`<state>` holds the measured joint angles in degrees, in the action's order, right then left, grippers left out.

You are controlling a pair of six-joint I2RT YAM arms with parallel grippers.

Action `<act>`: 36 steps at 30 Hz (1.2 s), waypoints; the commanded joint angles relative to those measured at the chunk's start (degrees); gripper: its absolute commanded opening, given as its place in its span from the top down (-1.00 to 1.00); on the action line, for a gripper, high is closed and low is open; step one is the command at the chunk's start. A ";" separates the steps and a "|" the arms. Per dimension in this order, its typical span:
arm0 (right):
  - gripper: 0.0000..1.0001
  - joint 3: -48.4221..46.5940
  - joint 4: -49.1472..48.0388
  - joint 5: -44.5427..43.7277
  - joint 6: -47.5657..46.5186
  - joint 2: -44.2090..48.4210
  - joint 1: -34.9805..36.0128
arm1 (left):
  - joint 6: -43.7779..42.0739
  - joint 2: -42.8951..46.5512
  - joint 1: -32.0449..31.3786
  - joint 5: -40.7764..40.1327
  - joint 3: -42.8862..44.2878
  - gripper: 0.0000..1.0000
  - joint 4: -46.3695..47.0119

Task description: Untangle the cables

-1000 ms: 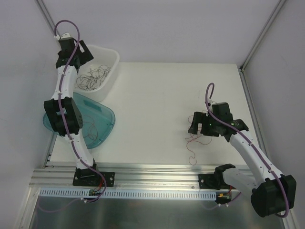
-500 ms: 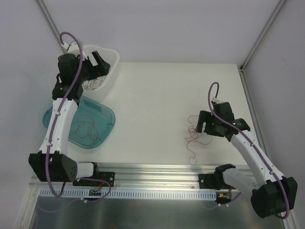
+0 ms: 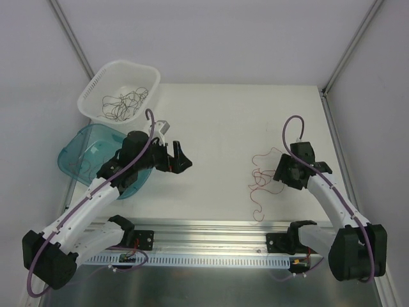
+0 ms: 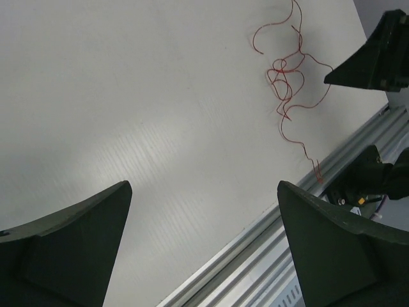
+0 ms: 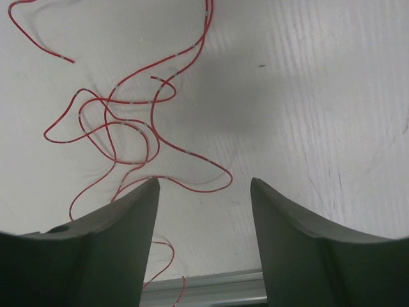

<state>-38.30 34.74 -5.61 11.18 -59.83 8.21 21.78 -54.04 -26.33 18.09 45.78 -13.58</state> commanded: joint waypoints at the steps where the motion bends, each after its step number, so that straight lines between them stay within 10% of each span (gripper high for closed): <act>1: -0.20 0.16 -7.22 2.61 -0.28 -2.82 -0.38 | 3.00 3.15 -2.50 0.37 -3.85 -0.98 1.19; 9: 0.97 -6.51 -6.36 2.36 -5.63 -8.19 3.47 | 4.59 3.24 -4.08 -1.74 -6.67 -0.98 1.72; 20: 0.99 -32.34 4.63 9.11 -19.70 -6.44 22.90 | 3.27 -0.45 -4.26 -1.13 -4.12 -0.98 3.03; 36: 0.99 -30.86 0.24 25.38 -24.80 0.51 26.68 | -1.57 -0.27 -4.61 5.47 -5.44 -0.97 12.09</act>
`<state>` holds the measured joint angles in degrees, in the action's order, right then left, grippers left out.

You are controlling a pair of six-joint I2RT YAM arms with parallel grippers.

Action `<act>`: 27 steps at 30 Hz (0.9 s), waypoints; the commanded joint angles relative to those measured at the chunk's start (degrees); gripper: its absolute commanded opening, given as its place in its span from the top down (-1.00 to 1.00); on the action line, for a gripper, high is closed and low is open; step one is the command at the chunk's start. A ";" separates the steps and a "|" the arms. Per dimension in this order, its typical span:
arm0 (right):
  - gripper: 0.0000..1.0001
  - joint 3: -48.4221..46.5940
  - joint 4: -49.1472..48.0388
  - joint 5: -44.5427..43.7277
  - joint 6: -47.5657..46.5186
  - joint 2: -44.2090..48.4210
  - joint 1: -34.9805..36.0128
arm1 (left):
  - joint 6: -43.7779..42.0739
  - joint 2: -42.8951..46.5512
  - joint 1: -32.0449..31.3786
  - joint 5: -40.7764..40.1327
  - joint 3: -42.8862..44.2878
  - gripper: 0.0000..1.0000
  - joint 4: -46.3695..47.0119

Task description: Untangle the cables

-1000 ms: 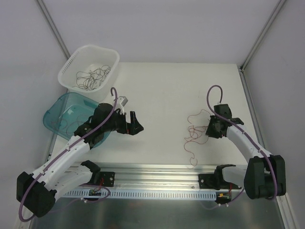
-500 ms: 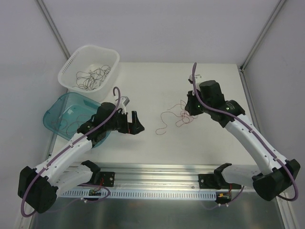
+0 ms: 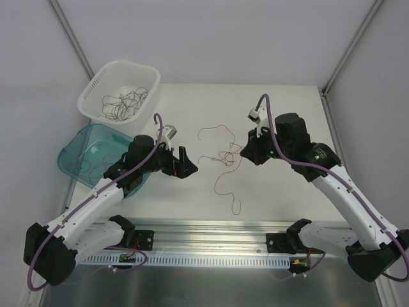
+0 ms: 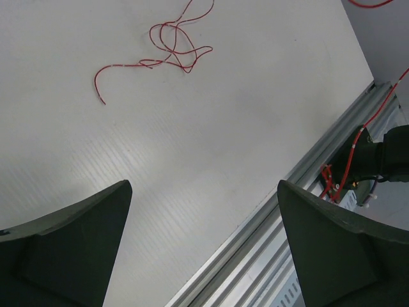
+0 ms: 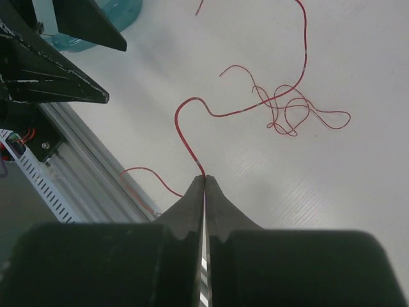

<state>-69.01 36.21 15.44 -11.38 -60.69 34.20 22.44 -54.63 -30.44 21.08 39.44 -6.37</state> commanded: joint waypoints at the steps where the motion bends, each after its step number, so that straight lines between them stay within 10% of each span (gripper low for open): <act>1: 0.99 -0.24 -0.96 3.99 -2.25 1.45 0.70 | -1.79 -0.03 -0.68 2.65 1.16 -0.97 5.75; 19: 0.99 4.32 -9.83 3.98 6.98 3.12 3.95 | -7.58 -6.18 -12.62 9.16 6.69 -0.92 17.62; 27: 0.99 5.73 -13.00 3.19 9.96 3.64 5.62 | -10.66 -14.01 -20.10 4.76 10.04 -0.56 17.62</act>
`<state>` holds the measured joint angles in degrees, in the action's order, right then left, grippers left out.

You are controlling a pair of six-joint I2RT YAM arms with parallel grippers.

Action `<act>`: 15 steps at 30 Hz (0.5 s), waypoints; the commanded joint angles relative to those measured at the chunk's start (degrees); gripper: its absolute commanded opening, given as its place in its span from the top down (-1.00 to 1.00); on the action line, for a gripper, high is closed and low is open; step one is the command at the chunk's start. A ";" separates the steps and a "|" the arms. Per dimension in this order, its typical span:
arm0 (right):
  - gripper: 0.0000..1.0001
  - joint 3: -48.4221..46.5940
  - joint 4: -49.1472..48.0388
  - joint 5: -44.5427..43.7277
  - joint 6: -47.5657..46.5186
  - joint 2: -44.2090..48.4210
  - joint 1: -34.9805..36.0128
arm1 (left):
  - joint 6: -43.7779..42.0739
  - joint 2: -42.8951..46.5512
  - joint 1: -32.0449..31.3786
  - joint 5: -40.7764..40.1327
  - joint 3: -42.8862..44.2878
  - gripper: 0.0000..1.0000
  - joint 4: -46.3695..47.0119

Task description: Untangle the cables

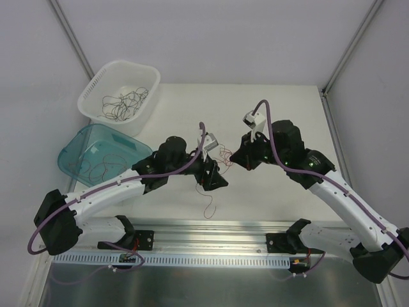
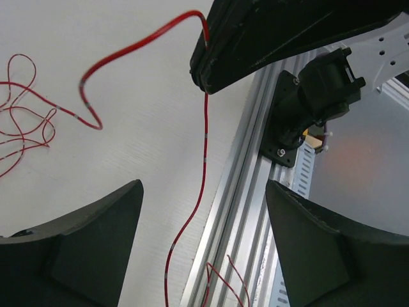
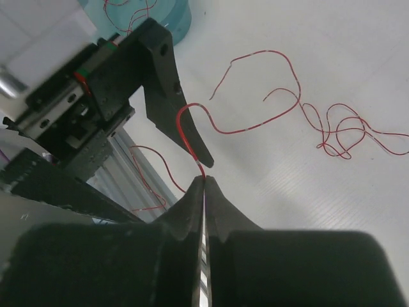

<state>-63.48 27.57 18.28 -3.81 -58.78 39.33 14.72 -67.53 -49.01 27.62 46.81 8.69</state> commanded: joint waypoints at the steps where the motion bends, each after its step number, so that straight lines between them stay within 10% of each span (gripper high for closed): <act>1: 0.99 0.64 -4.63 0.35 2.58 1.83 0.57 | -3.03 -1.55 -2.31 -2.12 2.85 -0.50 2.56; 9: 0.99 1.87 -4.55 -0.88 2.67 2.71 0.57 | -2.68 -0.24 -3.28 -6.43 1.89 1.00 2.39; 15: 0.68 2.05 -3.67 -1.06 2.32 2.88 0.57 | -1.19 3.10 -3.19 -15.47 3.72 1.00 -3.66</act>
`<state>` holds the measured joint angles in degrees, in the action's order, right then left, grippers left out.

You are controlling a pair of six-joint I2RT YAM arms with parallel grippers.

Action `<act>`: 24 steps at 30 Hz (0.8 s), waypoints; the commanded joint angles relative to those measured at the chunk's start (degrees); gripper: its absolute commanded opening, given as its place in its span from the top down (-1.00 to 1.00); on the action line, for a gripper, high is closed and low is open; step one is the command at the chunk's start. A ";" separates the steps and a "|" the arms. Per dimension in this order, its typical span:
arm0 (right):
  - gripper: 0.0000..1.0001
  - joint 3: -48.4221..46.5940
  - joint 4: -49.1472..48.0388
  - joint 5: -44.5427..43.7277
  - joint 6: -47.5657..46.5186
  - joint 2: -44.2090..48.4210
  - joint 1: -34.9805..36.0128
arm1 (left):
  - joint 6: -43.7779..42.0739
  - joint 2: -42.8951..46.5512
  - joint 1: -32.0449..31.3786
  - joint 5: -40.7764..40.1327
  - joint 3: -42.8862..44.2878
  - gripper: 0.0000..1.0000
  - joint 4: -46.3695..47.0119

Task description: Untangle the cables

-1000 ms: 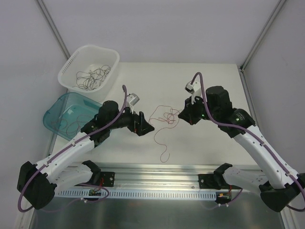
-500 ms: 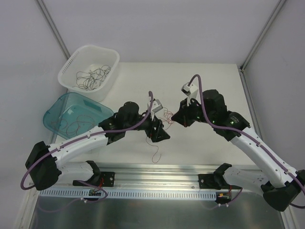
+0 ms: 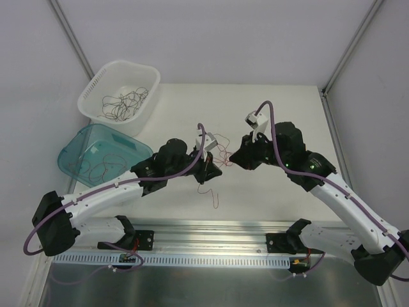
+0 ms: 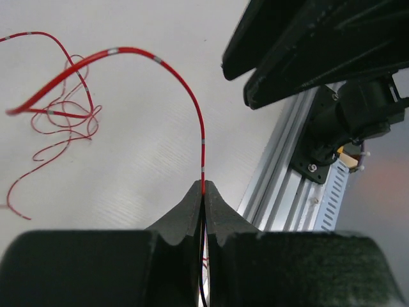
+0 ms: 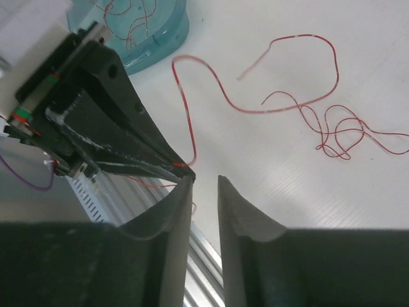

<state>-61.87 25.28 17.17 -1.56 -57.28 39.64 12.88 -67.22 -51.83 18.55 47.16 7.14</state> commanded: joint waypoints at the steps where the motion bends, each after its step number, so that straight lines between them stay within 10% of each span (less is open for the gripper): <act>1: 0.41 0.26 -1.11 0.14 -0.19 1.38 0.26 | 0.82 2.97 -0.20 -7.72 3.99 1.00 -3.69; 3: -0.07 -0.44 -0.06 -0.11 -1.16 1.55 0.35 | 2.13 3.06 1.20 -10.01 5.57 1.00 -6.85; 9: -0.69 -1.41 3.46 -4.76 -3.62 3.74 0.27 | 5.83 7.18 7.26 -16.32 6.45 1.00 -13.54; 24: -0.99 2.63 4.96 -8.47 -5.03 7.00 0.26 | 6.72 18.27 47.33 -21.27 6.55 1.00 -33.24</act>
<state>-59.70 30.50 9.65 -5.39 -51.72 39.64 21.54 -48.99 -10.28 -2.02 53.12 -22.33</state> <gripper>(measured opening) 0.991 0.006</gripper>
